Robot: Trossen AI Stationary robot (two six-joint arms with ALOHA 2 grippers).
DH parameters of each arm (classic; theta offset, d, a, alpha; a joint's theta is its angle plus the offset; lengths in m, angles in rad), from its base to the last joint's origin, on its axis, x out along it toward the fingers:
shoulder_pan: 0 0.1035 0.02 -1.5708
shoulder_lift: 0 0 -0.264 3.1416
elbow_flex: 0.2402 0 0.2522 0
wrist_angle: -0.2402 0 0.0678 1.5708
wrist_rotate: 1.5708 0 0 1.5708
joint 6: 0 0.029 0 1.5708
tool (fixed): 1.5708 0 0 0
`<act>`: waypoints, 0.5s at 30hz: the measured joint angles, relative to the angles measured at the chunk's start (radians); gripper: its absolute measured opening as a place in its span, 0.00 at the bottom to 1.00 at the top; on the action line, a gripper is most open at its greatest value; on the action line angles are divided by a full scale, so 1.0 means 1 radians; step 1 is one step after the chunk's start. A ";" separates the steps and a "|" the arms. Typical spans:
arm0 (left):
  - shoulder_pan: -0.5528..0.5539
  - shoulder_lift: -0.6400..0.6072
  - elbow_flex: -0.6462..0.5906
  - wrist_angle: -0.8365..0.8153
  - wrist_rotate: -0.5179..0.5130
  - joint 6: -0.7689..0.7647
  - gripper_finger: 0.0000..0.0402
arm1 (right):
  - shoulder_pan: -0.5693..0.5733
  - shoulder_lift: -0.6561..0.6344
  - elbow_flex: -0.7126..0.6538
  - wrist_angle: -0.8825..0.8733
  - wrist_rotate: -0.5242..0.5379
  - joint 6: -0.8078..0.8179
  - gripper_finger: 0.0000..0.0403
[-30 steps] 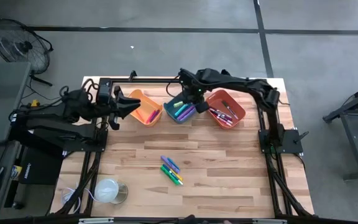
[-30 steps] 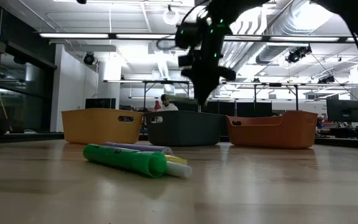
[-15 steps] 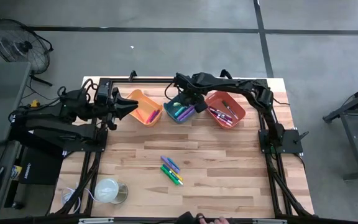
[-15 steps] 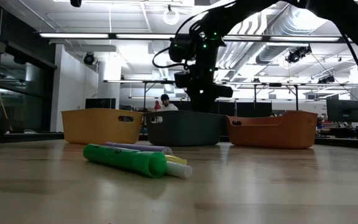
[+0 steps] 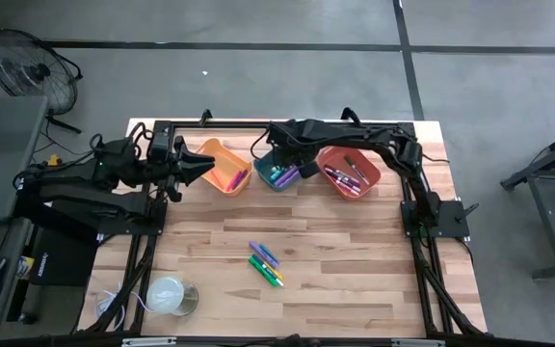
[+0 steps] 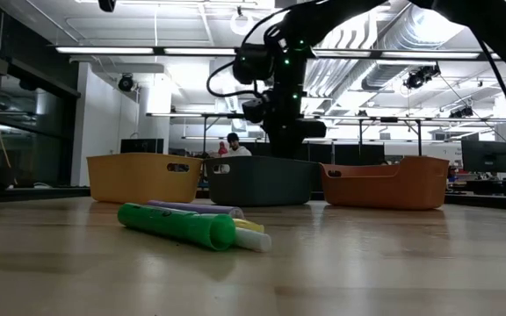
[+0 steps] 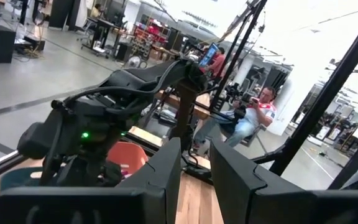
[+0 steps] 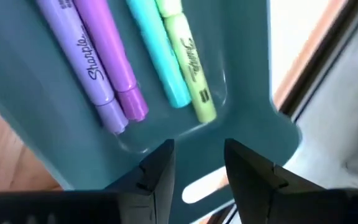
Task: Pick & Place Markers
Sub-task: Put the blue pen into the yellow bin
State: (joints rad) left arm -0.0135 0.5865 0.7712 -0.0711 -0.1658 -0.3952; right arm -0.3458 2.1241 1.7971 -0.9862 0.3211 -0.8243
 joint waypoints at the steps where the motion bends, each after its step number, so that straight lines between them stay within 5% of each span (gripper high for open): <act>1: 0.000 0.000 0.000 0.000 0.003 -0.003 0.21 | 0.009 -0.001 0.002 -0.013 0.016 0.039 0.32; 8: 0.000 -0.014 0.000 -0.022 0.111 -0.002 0.21 | 0.082 -0.004 0.068 -0.127 0.034 0.491 0.32; 15: 0.000 -0.030 0.000 -0.092 0.161 0.015 0.21 | 0.154 -0.006 0.145 -0.212 -0.202 0.986 0.32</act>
State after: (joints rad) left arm -0.0135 0.5561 0.7712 -0.1634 -0.0048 -0.3801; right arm -0.1919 2.1185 1.9424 -1.1978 0.1191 0.1613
